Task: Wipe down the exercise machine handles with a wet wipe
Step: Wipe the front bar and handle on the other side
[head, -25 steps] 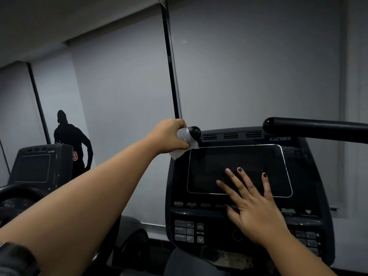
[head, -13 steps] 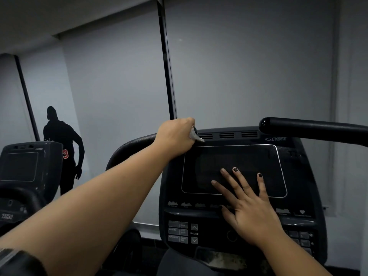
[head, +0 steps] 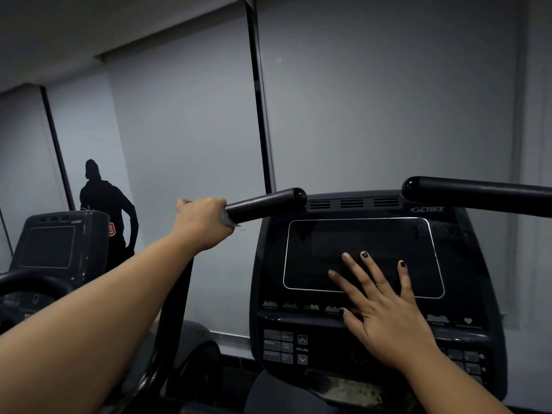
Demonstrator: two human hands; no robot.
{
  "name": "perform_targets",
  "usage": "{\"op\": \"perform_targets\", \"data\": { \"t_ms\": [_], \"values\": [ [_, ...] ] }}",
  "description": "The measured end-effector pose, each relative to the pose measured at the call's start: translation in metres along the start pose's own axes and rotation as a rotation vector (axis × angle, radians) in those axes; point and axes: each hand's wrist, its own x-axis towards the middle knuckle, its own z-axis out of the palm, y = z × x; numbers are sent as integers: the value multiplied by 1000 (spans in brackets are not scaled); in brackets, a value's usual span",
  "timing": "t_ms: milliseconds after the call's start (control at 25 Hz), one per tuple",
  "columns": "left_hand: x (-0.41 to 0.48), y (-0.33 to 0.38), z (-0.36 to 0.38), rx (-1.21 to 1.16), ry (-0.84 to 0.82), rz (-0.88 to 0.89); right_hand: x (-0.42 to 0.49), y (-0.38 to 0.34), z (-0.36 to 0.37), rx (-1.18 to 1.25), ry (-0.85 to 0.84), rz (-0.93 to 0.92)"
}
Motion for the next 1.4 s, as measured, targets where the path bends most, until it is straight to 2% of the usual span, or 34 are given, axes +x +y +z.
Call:
{"op": "perform_targets", "data": {
  "t_ms": [320, 480, 560, 720, 840, 920, 1000, 1080, 1280, 1400],
  "values": [
    [18, 113, -25, -137, 111, 242, 0, 0, 0, 8, 1, -2],
    [17, 121, -26, -104, 171, 354, 0, 0, 0, -2, -11, 1],
    [14, 110, -28, -121, 145, 338, 0, 1, 0, -4, -19, -3],
    [8, 64, -23, -81, 36, 224, -1, 2, -1, -26, -40, 3],
    [-2, 9, -3, -90, 25, 78, -1, 3, -1, -41, -56, 8],
    [-16, -23, 10, -219, -4, -107, -1, 2, -2, -38, -68, 5],
    [-34, -40, 25, -466, -50, -295, 0, 0, -4, -36, -79, 2],
    [-54, -43, 44, -690, -34, -403, 0, 0, -3, -34, -95, 13],
    [-80, -42, 67, -737, 28, -512, 10, -12, -16, -16, -163, 67],
    [-78, -39, 69, -671, 66, -553, 36, -32, -19, -13, -111, 92]
  ]
}}
